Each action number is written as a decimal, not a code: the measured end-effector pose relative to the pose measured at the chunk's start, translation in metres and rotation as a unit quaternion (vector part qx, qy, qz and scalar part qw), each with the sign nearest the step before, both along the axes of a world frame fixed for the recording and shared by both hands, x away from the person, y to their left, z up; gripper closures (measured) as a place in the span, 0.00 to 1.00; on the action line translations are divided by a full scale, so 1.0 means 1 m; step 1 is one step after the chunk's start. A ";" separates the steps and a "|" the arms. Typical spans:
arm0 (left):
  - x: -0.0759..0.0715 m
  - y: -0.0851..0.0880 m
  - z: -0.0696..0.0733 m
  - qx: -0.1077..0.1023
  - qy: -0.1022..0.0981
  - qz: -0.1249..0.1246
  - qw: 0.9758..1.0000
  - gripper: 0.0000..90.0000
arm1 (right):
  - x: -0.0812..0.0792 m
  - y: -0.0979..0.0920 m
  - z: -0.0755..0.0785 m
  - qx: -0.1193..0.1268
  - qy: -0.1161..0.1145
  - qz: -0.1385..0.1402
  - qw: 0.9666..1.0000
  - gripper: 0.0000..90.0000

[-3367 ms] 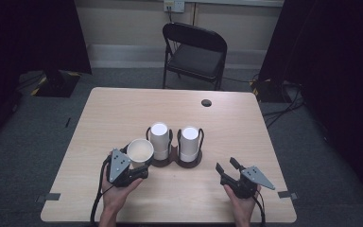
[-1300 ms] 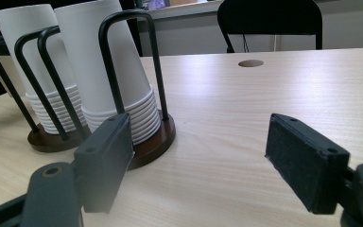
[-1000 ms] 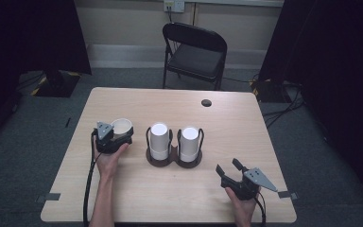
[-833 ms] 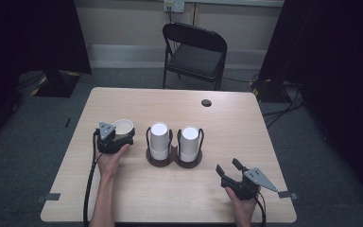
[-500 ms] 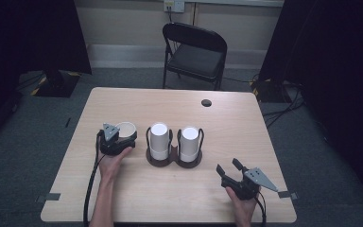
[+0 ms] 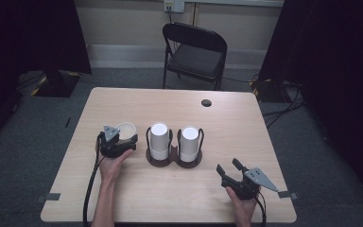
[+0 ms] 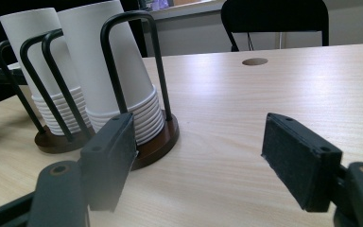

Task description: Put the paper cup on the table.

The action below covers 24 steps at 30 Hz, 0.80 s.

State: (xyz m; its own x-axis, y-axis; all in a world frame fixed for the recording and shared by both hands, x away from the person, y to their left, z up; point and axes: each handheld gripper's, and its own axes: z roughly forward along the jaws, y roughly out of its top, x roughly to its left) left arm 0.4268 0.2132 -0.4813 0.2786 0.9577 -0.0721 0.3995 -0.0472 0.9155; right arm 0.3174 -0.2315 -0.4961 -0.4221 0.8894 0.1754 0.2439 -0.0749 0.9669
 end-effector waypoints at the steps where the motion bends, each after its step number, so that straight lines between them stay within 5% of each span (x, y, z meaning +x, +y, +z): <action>1: 0.000 0.000 0.000 0.000 0.000 0.000 1.000 0.18 | 0.000 0.000 0.000 0.000 0.000 0.000 1.000 0.29; 4: -0.003 0.006 -0.005 -0.001 0.018 0.003 1.000 0.17 | 0.000 0.000 0.000 0.000 0.000 -0.001 1.000 0.29; 9: -0.007 0.004 0.001 0.011 0.007 0.007 1.000 0.17 | 0.000 0.000 0.000 0.001 0.001 -0.003 1.000 0.30; 19: -0.020 0.010 -0.002 0.000 0.021 0.018 1.000 0.17 | 0.000 0.000 0.000 0.001 0.001 -0.004 1.000 0.30; 24: -0.029 0.006 0.006 0.009 -0.003 0.010 1.000 0.17 | 0.000 0.000 0.000 0.003 0.003 -0.005 1.000 0.30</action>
